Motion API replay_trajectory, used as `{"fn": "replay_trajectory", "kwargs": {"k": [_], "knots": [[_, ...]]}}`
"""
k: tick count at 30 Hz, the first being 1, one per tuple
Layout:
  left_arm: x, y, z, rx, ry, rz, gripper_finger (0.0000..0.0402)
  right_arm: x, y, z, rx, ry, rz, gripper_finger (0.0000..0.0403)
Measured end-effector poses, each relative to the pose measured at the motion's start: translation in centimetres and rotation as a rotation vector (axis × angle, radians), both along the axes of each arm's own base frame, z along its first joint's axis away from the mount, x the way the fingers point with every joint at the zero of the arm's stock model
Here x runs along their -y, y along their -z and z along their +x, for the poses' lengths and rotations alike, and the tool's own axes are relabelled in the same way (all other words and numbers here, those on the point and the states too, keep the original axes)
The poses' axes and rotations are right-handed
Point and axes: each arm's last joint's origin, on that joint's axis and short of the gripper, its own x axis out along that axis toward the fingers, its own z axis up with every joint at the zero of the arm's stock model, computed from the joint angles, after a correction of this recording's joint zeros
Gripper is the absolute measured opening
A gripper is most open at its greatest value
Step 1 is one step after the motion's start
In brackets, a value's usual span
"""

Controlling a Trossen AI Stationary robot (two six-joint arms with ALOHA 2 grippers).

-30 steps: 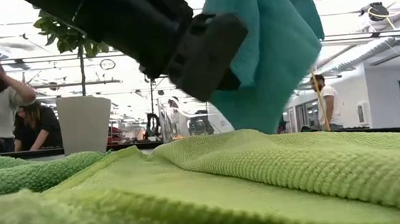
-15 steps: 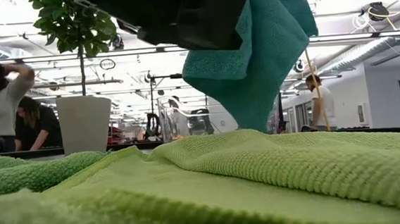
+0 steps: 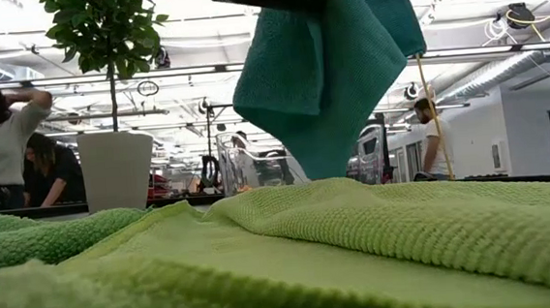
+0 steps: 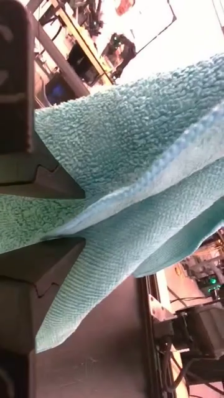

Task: Fold microfiber towels
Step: Fold the blue towel

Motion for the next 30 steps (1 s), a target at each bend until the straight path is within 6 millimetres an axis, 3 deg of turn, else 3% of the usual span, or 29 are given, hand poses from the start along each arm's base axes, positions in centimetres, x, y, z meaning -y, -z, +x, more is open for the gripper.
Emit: {"fn": "replay_trajectory", "kwargs": {"k": [16,21,26,30], "knots": [[-2.3,1.9,0.2,-0.048,-0.007,-0.091,0.0111,-0.9,-0.5,-0.6,0.015,-0.037,-0.002,0.0],[-2.1,2.1,0.2,-0.082,0.055,-0.138,0.0075,-0.9,-0.5,-0.6,0.016,-0.037,-0.004,0.0],[-2.3,2.4,0.1,-0.148,0.07,-0.12,0.0014,-0.9,-0.4,-0.6,0.012,-0.037,-0.004,0.0],[-2.0,2.9,-0.6,-0.226,0.076,-0.071,0.0005,-1.0,-0.3,-0.8,-0.012,-0.04,-0.004,0.0]]}}
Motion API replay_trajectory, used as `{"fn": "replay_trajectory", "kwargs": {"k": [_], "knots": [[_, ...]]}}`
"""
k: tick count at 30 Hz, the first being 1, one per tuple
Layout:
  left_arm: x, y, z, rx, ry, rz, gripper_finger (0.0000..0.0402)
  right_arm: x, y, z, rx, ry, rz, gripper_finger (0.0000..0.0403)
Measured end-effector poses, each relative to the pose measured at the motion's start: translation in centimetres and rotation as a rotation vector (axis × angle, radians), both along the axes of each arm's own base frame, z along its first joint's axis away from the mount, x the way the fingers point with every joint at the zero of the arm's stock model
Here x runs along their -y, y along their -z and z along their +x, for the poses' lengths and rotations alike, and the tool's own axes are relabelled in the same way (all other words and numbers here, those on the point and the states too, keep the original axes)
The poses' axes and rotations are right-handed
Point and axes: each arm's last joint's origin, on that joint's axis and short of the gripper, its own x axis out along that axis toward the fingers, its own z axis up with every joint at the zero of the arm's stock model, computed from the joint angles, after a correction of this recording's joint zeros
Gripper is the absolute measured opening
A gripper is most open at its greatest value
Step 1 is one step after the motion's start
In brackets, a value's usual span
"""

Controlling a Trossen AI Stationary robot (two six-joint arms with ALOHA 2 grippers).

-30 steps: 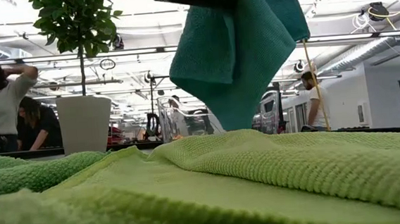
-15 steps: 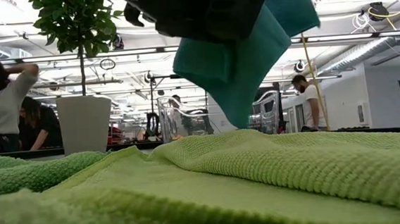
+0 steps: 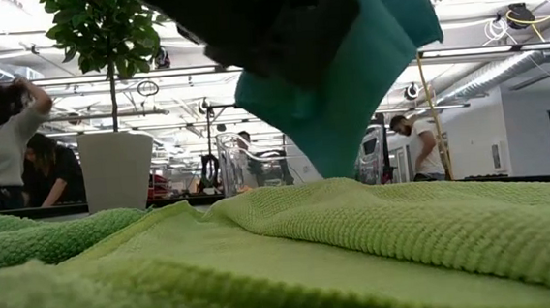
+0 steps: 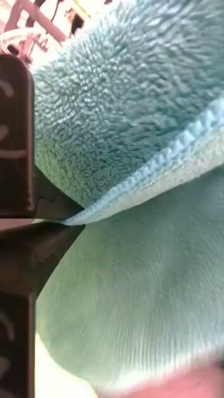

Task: Fold microfiber towels
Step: Fold the blue towel

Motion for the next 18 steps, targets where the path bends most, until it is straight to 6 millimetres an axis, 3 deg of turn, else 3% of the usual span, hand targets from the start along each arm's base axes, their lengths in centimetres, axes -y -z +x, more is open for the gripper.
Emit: {"fn": "replay_trajectory", "kwargs": {"k": [6,13,18], "knots": [[-0.1,0.0,-2.0,-0.075,-0.025,-0.007,0.0003,-0.3,0.0,-1.0,-0.028,0.03,0.009,0.0],[-0.8,-3.1,-4.9,-0.141,-0.049,-0.04,0.0002,-0.7,0.5,-2.1,-0.077,0.049,0.023,0.0],[-2.5,-5.3,-5.8,-0.225,-0.047,-0.078,0.0001,-0.1,1.2,-2.3,-0.146,0.082,0.034,0.0]]}}
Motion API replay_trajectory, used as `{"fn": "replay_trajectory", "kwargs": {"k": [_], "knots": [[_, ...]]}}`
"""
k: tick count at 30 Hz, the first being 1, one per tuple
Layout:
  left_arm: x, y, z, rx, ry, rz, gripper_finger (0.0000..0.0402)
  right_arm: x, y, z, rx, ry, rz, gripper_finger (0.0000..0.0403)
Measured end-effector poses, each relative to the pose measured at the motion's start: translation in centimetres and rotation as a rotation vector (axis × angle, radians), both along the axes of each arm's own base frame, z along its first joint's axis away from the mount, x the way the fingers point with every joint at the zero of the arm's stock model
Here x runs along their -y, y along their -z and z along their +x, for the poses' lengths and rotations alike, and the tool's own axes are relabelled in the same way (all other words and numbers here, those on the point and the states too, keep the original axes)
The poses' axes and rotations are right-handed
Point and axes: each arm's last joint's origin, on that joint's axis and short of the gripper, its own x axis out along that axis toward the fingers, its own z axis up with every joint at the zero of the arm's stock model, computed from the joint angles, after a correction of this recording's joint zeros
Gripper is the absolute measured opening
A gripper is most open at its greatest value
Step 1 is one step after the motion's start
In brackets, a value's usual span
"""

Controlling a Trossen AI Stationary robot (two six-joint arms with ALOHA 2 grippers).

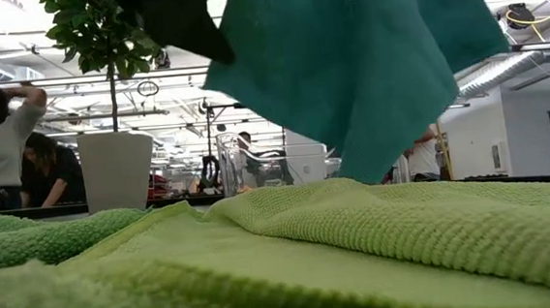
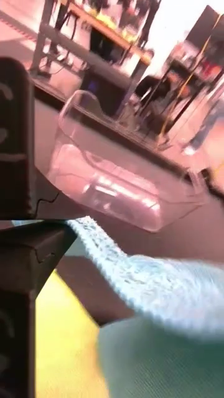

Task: Fold microfiber towels
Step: Fold the blue towel

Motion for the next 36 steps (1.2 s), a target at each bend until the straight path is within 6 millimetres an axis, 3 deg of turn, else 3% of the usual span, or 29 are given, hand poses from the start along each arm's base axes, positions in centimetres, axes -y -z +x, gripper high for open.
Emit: {"fn": "replay_trajectory", "kwargs": {"k": [6,20,28,36], "knots": [[-2.6,-2.5,-0.9,-0.069,-0.032,-0.009,0.0001,1.3,0.3,0.4,-0.036,0.047,-0.027,0.0],[-8.2,-8.1,-2.6,-0.092,-0.081,0.02,0.0,6.3,-1.9,-1.0,-0.048,0.17,-0.098,0.0],[-7.9,-8.1,-3.6,-0.178,-0.039,-0.05,0.0,7.1,2.2,-0.9,-0.115,0.2,-0.05,0.0],[-4.7,-6.5,-3.8,-0.254,0.058,-0.224,0.0,6.4,7.6,-1.7,-0.167,0.154,0.115,0.0]]}}
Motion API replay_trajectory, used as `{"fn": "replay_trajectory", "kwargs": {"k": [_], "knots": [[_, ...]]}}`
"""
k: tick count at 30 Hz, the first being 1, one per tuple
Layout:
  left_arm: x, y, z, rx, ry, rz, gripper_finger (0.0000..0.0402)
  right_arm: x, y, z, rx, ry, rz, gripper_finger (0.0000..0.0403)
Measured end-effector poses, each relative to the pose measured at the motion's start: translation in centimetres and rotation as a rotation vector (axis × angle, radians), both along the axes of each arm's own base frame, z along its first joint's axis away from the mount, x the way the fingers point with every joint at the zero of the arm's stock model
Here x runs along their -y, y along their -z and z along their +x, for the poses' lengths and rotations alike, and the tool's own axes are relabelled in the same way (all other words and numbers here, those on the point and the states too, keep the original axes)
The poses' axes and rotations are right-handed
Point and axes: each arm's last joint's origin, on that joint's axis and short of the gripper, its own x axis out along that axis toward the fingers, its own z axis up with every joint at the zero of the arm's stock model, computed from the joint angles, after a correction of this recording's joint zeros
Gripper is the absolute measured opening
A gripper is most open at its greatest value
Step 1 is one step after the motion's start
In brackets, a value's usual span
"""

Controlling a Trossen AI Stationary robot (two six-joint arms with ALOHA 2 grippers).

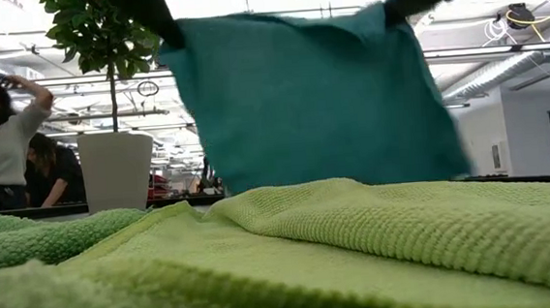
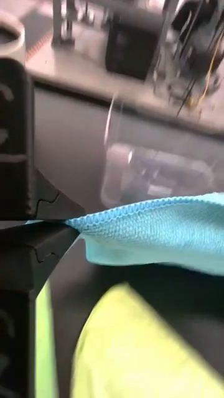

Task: Fold microfiber towels
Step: Fold the blue towel

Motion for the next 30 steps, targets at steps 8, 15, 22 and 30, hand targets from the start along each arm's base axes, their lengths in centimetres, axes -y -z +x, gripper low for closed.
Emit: {"fn": "replay_trajectory", "kwargs": {"k": [8,15,22,30], "knots": [[3.8,3.0,0.2,-0.098,0.069,-0.161,0.0,-1.6,4.6,-1.4,0.074,-0.098,0.213,0.0],[5.0,4.2,0.7,-0.123,0.103,-0.231,0.0,-3.0,6.7,-2.9,0.126,-0.154,0.309,0.0],[4.7,4.1,1.6,-0.107,0.147,-0.275,0.0,-4.1,8.0,-3.6,0.095,-0.166,0.369,0.0006],[5.4,4.0,2.0,-0.096,0.215,-0.388,0.0,-6.3,10.3,-3.7,0.009,-0.211,0.455,0.0006]]}}
